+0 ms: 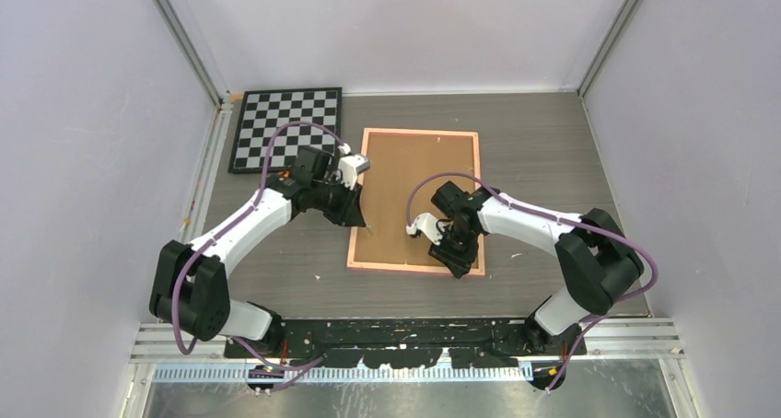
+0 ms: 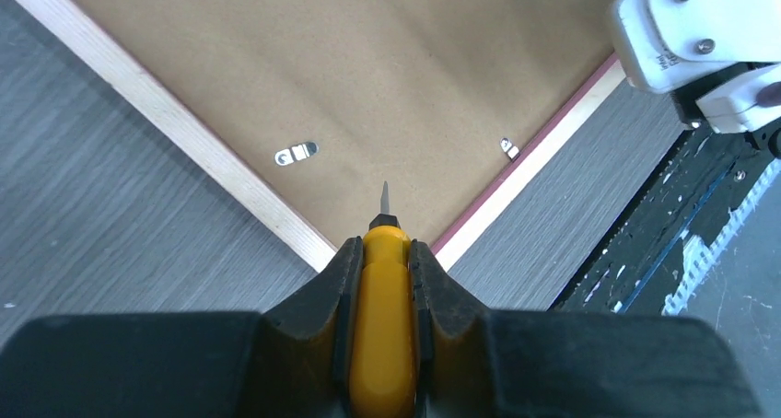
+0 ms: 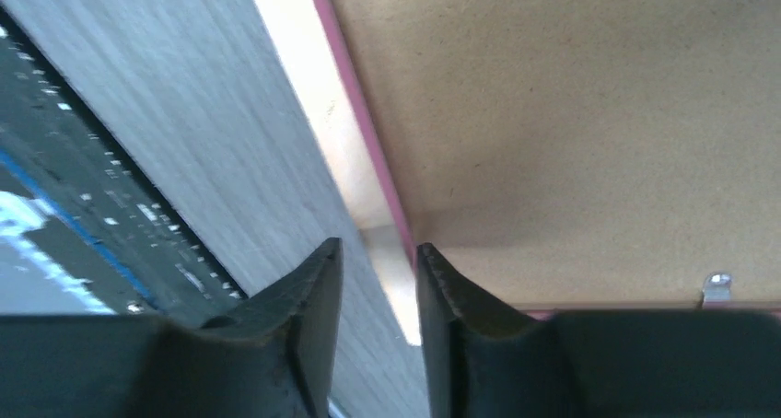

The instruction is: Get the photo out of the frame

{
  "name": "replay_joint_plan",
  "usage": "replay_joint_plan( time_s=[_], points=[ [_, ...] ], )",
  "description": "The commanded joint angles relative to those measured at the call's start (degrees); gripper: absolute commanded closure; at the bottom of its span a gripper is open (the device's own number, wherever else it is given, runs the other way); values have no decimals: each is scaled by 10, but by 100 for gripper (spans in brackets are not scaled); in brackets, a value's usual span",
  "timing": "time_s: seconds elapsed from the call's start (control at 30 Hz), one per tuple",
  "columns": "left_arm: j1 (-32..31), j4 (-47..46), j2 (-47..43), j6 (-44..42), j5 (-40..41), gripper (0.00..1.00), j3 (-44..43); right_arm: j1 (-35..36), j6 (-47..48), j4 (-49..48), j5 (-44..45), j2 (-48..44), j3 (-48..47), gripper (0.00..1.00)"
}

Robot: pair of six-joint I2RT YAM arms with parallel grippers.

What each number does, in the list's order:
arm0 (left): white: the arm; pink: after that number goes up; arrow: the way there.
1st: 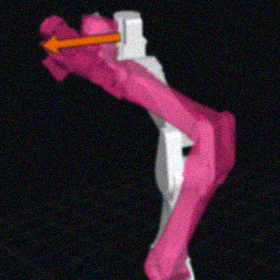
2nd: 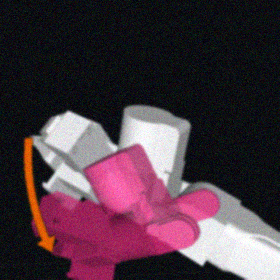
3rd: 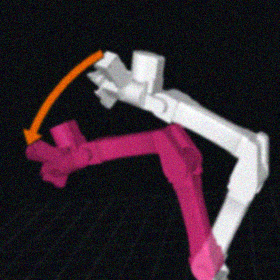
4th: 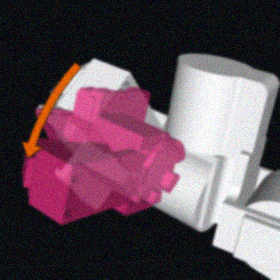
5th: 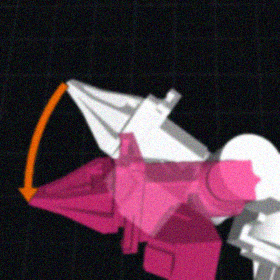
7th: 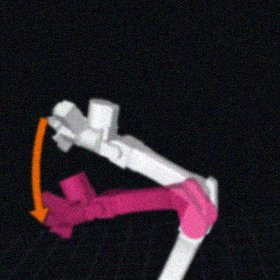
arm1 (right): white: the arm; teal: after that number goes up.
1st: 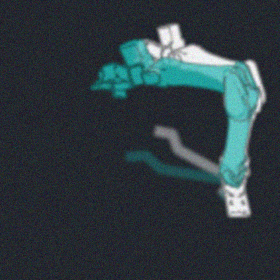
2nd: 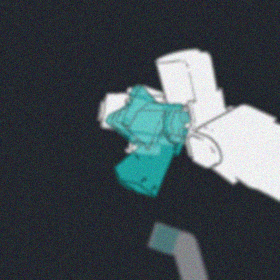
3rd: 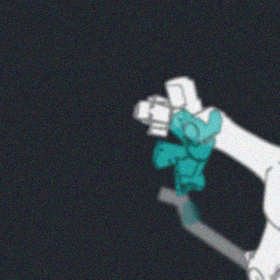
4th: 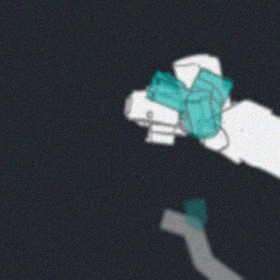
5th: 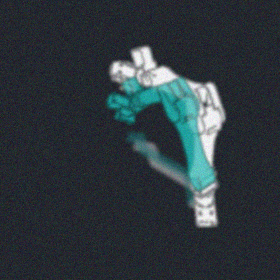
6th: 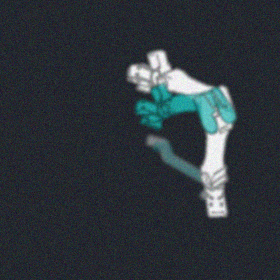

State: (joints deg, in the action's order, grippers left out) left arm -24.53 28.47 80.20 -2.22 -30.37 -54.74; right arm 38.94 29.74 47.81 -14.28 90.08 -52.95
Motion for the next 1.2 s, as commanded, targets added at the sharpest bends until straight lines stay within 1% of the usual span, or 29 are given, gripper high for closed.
replay_joint_plan(
  time_s=[0.0, 0.03, 0.07, 0.13, 0.2, 0.3, 0.4, 0.43, 0.47, 0.5, 0.63, 0.73, 0.9, 1.03, 1.17],
  points=[
    [15, 53, -19, -28, 13, 100, -58, 1, -29, 19, -43, -63, -51, 54],
    [18, 60, -17, -35, 15, 100, -66, 1, -37, 20, -47, -68, -65, 49],
    [22, 64, -16, -39, 18, 100, -72, -1, -45, 20, -51, -71, -79, 47],
    [27, 72, -14, -48, 24, 100, -83, -7, -63, 14, -53, -72, -107, 43],
    [30, 83, -7, -57, 37, 100, -103, -28, -89, 3, -56, -65, -135, 40],
    [36, 100, 5, -68, 47, 100, -129, -78, -143, -20, -66, -41, -170, 37],
    [40, 104, 8, -72, 52, 100, -143, -143, -205, -52, -65, -24, -189, 36],
    [41, 102, 7, -72, 54, 100, -144, -163, -223, -67, -55, -19, -189, 36],
    [40, 100, 6, -71, 55, 100, -144, -182, -236, -79, -39, -12, -191, 31],
    [41, 97, 5, -70, 58, 100, -144, -196, -245, -85, -19, -3, -196, 31],
    [41, 91, 9, -61, 72, 100, -143, -262, -292, -97, 14, 48, -217, 31],
    [41, 89, 11, -56, 74, 100, -142, -289, -323, -97, 23, 84, -231, 32],
    [41, 82, 14, -50, 92, 100, -139, -293, -350, -111, 24, 124, -227, 33],
    [41, 85, 17, -50, 89, 100, -142, -293, -364, -114, 26, 154, -235, 34],
    [41, 87, 15, -52, 91, 100, -140, -292, -367, -118, 25, 177, -234, 39]
  ],
)
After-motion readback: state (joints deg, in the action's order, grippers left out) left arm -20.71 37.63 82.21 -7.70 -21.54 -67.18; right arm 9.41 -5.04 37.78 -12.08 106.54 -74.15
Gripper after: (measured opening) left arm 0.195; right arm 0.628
